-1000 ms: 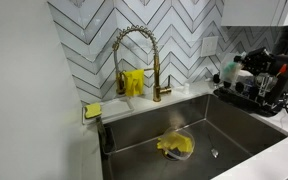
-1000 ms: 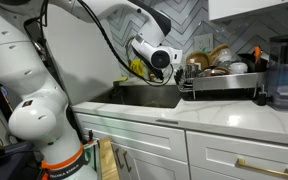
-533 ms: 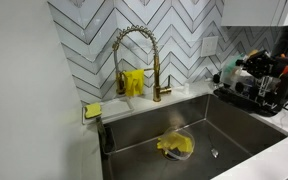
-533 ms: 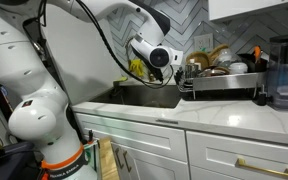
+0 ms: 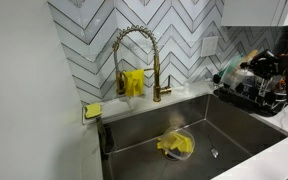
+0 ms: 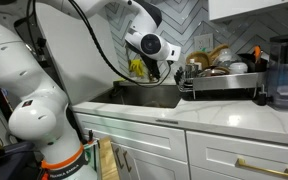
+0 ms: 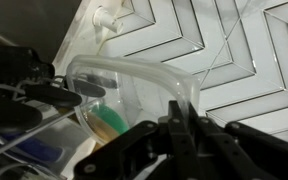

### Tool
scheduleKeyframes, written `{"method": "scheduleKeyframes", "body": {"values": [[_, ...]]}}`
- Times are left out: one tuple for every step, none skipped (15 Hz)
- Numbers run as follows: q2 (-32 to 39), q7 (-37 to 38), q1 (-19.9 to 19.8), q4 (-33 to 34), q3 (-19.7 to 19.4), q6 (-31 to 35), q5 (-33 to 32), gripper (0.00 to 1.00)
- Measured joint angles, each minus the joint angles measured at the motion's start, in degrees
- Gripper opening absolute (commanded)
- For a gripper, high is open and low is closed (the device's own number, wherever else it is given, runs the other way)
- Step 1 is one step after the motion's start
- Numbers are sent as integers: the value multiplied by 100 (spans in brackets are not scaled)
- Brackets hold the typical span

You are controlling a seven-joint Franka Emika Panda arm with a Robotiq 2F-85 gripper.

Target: Put the bowl on the edge of the dish rack

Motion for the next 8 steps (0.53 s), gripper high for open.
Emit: {"method": "scheduleKeyframes", "body": {"values": [[-43, 143, 9, -4, 51, 143, -87, 2], [-77, 277, 21, -7, 94, 262, -176, 2], [-113, 421, 29, -14, 137, 377, -280, 2], [-146, 575, 37, -21, 176, 496, -406, 2], [-180, 728, 44, -28, 211, 640, -543, 2], [-211, 888, 46, -36, 245, 785, -686, 2], [-245, 1057, 49, -46, 275, 924, -842, 2], [-282, 1236, 54, -65, 300, 1033, -1002, 2]]}}
